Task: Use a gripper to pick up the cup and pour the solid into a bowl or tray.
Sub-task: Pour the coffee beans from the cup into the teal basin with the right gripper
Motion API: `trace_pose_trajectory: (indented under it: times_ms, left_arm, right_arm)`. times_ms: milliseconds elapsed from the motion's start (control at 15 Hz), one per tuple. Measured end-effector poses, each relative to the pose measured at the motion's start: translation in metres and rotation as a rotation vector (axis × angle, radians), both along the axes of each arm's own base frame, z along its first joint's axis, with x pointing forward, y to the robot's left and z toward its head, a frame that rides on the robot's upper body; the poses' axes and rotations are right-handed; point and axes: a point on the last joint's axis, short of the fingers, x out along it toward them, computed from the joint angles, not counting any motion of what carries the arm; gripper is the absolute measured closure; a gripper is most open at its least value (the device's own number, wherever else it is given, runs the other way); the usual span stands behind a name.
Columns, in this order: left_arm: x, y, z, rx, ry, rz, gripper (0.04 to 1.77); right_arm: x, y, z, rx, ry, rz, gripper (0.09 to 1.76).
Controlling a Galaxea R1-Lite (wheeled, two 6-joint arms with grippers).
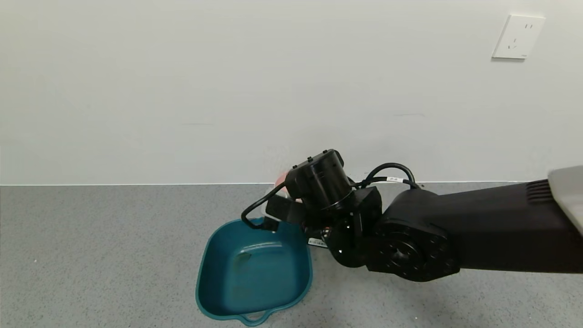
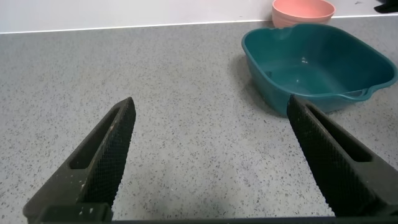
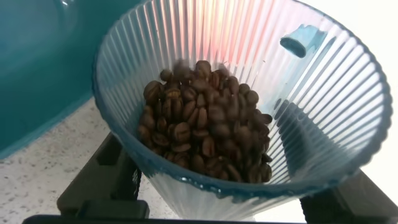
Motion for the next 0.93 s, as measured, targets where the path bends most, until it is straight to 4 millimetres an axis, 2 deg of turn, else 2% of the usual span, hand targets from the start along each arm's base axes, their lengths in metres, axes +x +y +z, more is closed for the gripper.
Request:
trace_pose_trajectory:
  times_ms: [400,933]
  left_arm:
    - [0.000,0.000,0.000,0.000,0.000,0.000,0.06]
    - [0.000,0.000,0.000,0.000,0.000,0.000,0.06]
  right_arm:
    - [-0.008,0.019,-0.016,-0.075,-0.003,0.042,0.47]
    - [-0.013,0.023,-0.026,-0.228,-0.028,0.055,0.47]
